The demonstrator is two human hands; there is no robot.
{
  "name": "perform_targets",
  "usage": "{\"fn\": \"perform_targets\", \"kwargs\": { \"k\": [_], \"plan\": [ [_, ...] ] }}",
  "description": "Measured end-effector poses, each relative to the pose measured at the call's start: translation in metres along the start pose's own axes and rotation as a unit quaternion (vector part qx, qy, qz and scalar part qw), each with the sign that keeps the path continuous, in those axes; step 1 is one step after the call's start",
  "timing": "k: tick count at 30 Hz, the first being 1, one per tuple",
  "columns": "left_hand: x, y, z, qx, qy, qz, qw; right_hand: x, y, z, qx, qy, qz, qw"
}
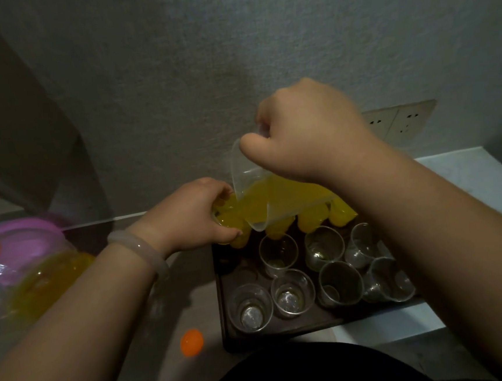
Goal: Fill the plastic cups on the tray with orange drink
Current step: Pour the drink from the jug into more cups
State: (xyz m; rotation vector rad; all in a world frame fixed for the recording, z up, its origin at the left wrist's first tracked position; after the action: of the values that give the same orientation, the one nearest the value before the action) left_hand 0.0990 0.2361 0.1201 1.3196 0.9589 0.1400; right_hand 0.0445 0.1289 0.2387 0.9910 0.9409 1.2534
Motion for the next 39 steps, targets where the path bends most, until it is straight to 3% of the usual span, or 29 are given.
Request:
{"fn": "perform_targets", "kwargs": {
  "k": [28, 39],
  "plan": [
    [0.001, 0.006, -0.006, -0.020, -0.012, 0.001, 1.000, 0.003, 0.008, 0.000, -0.028, 0.003, -0.002, 1.000],
    [0.002, 0.011, -0.012, -0.032, -0.005, -0.021, 0.999, -0.025, 0.002, -0.009, -0.048, -0.062, 0.115, 0.990]
  ]
}}
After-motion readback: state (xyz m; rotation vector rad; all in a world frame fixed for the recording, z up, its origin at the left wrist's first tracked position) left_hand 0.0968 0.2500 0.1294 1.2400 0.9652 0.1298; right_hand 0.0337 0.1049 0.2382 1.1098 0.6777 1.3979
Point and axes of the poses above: each hand's wrist, its own z-axis towards the middle knuckle, its own y-axis out of the back of the hand, x = y × z, the point moved 8 cm from there along z, towards the middle knuckle, and after that the axes turned 11 degrees about -z, right-handed, at the moved point
